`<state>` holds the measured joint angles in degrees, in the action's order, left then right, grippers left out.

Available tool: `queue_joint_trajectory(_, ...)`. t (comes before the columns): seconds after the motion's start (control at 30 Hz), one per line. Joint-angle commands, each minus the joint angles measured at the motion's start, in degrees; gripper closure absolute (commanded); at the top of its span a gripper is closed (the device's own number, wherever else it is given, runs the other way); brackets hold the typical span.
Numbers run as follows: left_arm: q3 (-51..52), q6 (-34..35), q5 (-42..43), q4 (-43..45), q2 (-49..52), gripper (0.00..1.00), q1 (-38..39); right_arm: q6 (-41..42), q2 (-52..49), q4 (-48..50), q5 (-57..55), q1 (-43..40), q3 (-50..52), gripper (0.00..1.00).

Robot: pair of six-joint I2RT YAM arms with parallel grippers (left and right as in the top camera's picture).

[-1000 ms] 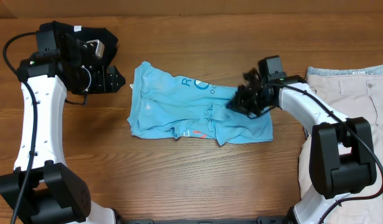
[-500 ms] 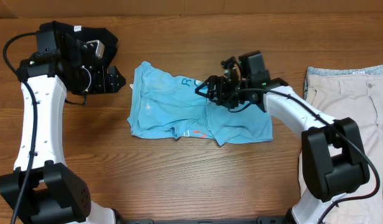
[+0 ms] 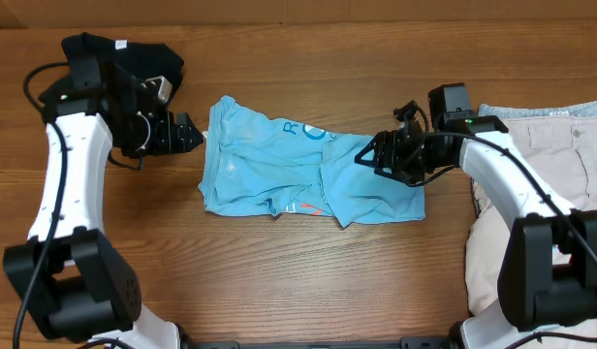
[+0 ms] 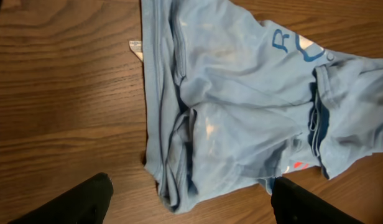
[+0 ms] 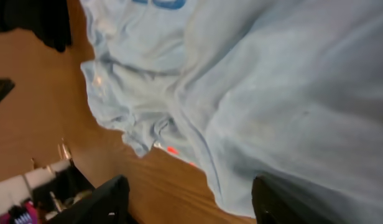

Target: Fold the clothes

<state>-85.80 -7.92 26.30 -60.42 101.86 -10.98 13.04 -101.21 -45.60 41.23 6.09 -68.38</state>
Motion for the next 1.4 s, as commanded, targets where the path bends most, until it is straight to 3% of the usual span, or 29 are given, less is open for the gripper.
queue_joint_trajectory(0.0,0.31,-1.29,0.35,0.7,0.98,0.15,1.2,-3.04,1.22,-0.57,-7.43,4.2,-0.35,0.36)
queue_joint_trajectory(0.1,0.31,-1.29,0.55,0.48,0.98,0.16,1.55,-3.04,1.07,-4.57,-26.16,8.39,-0.35,0.36)
queue_joint_trajectory(0.17,0.31,-1.31,0.48,0.17,0.98,0.16,1.66,-3.26,1.05,-9.18,-31.43,10.69,-0.35,0.36)
queue_joint_trajectory(0.37,0.31,-1.29,0.57,0.7,0.98,0.15,1.68,-4.04,1.05,-18.78,-22.03,14.56,-0.31,0.28)
queue_joint_trajectory(0.5,0.31,-0.76,0.79,1.75,0.98,0.16,1.68,6.69,0.68,-16.57,-19.28,16.22,-0.24,0.31)
queue_joint_trajectory(0.63,0.31,-0.66,0.74,0.96,0.98,0.16,1.68,16.35,-0.83,-14.25,-17.51,17.33,-0.24,0.41)
queue_joint_trajectory(0.8,0.31,-0.66,0.72,0.28,0.98,0.16,1.68,23.5,-2.78,-13.75,-15.67,18.18,-0.24,0.41)
queue_joint_trajectory(1.03,0.31,-0.68,0.72,0.68,0.98,0.16,1.68,27.54,-3.23,-12.74,-18.1,18.18,-0.2,0.36)
queue_joint_trajectory(1.37,0.31,-0.85,0.68,0.74,0.98,0.16,1.68,30.99,-7.98,-10.32,-18.34,18.03,-0.17,0.42)
